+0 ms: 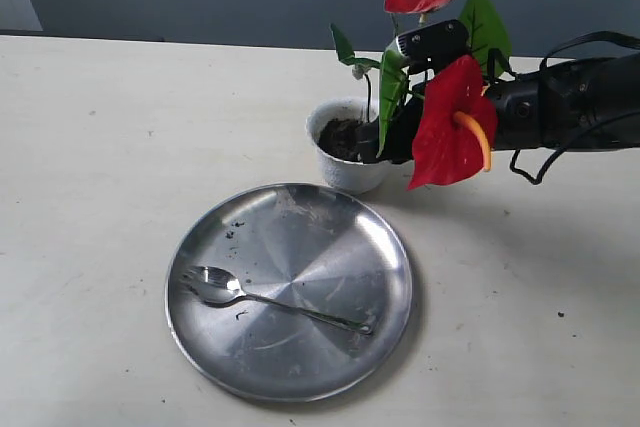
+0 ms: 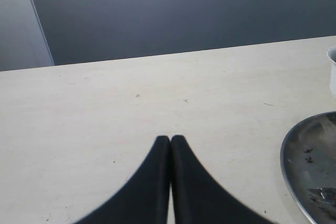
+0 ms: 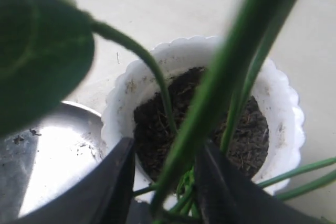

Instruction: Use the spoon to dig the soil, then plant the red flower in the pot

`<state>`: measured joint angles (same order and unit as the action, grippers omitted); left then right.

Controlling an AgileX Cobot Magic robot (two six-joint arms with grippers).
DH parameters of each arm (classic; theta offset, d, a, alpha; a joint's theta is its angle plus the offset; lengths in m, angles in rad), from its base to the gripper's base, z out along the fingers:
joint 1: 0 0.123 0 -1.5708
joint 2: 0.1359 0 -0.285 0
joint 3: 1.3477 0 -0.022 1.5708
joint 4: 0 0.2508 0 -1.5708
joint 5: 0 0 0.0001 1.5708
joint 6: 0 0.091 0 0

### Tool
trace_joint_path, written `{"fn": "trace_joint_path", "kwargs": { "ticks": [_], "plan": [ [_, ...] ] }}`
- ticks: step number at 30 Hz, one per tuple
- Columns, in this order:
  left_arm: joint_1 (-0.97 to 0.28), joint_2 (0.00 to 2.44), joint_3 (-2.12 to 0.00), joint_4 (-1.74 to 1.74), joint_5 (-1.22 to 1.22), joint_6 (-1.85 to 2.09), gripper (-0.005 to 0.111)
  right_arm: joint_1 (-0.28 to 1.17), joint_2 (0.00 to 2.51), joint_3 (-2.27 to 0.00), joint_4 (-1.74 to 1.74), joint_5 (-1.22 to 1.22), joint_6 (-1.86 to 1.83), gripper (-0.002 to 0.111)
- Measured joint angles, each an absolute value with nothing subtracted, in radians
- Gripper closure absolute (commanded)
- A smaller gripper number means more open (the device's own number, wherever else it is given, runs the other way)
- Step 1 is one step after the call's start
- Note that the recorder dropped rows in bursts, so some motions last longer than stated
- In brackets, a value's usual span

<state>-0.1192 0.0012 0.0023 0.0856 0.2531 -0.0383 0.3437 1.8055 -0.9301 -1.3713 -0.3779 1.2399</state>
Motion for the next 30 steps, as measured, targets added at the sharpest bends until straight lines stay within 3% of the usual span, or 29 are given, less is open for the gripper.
{"fn": "trace_joint_path", "kwargs": {
  "ticks": [6,12,30],
  "plan": [
    [-0.119,0.001,0.002,0.086,0.253,-0.038,0.106,0.344,1.805,-0.930,-1.397,-0.382,1.258,0.073],
    [-0.119,0.001,0.002,0.086,0.253,-0.038,0.106,0.344,1.803,-0.944,-1.415,-0.373,1.253,0.107],
    [-0.119,0.001,0.002,0.086,0.253,-0.038,0.106,0.342,1.813,-1.085,-1.609,-0.423,1.250,0.108]
  ]
}}
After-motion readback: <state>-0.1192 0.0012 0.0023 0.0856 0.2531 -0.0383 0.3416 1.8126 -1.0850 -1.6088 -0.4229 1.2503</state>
